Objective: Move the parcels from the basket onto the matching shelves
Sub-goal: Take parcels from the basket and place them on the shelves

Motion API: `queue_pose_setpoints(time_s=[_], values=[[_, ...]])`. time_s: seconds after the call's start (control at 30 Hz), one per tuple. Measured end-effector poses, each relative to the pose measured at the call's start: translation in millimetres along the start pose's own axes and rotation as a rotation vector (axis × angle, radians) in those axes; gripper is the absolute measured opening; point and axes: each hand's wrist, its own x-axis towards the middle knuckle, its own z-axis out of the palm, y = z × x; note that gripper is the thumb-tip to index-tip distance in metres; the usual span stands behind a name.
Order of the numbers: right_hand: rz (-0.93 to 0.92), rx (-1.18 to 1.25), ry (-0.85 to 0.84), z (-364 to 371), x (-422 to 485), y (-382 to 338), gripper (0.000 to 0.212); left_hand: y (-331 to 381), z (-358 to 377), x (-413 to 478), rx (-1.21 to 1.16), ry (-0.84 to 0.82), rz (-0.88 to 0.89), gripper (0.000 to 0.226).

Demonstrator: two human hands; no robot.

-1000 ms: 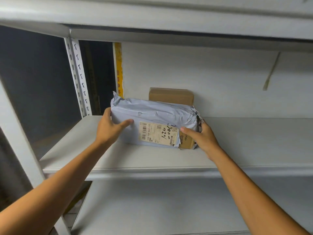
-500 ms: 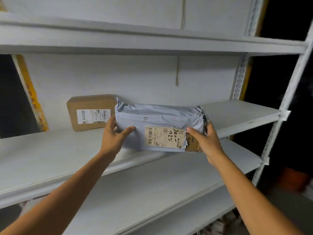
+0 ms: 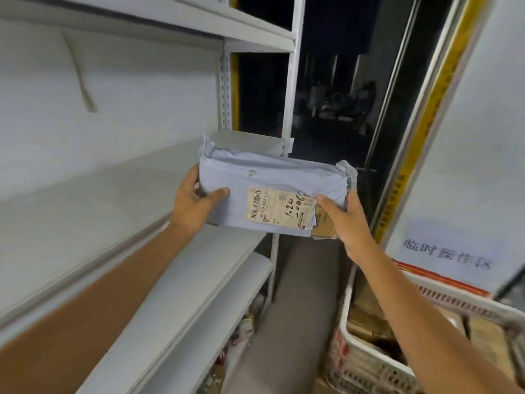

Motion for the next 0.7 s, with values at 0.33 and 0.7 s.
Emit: queue_pose_setpoints(time_s=[0.33,0.7], values=[[0.089,-0.116,0.432,-165.2,-39.2,49.9,0.061,-43.0,208.7,1.3,-0.029,-0.426,-0.039,0.062],[0.212,-0.186,0.563,-330.1,-56.9,146.2,0.07,-95.1,399.9,-66.7,0.055,-0.67,-0.262,0.055]])
